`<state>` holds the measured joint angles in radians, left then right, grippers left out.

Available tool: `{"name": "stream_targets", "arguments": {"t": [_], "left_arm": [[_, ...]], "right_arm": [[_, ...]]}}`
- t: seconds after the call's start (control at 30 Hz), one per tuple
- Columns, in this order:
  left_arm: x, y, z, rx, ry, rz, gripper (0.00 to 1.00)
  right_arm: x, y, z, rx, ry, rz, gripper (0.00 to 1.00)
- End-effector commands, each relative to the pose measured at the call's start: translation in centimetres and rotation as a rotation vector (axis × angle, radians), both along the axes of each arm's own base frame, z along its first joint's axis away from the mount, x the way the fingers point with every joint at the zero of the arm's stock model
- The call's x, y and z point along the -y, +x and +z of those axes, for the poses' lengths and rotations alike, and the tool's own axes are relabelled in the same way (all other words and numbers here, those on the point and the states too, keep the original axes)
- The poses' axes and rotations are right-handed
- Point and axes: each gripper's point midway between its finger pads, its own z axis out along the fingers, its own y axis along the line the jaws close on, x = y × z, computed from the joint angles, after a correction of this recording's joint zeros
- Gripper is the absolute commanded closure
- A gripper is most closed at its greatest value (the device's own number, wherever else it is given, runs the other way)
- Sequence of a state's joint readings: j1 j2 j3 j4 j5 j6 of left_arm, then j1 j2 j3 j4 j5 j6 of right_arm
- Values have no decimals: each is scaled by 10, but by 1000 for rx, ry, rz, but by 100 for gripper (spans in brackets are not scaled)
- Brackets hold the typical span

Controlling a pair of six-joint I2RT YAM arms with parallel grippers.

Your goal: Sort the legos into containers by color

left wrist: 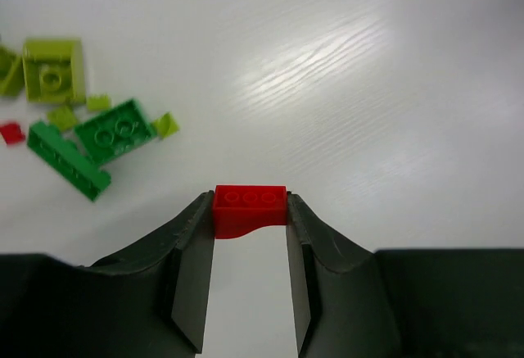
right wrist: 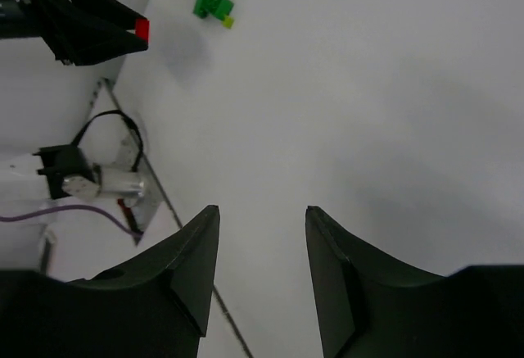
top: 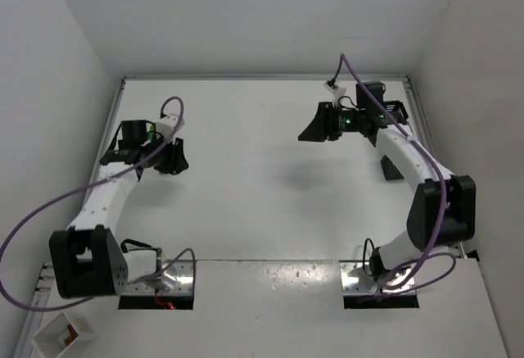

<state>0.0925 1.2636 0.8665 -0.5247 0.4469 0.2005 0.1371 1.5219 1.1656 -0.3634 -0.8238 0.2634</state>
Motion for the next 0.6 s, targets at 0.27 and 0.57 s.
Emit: {"name": "stream_targets", "arguments": {"t": [0.27, 0.57], "left_arm": [[102, -36, 95, 347, -205, -400, 72], [143, -51, 116, 424, -303, -497, 76]], "right_arm": [[-96, -21, 20, -300, 363, 230, 46], [-137, -43, 24, -459, 454, 392, 32]]}}
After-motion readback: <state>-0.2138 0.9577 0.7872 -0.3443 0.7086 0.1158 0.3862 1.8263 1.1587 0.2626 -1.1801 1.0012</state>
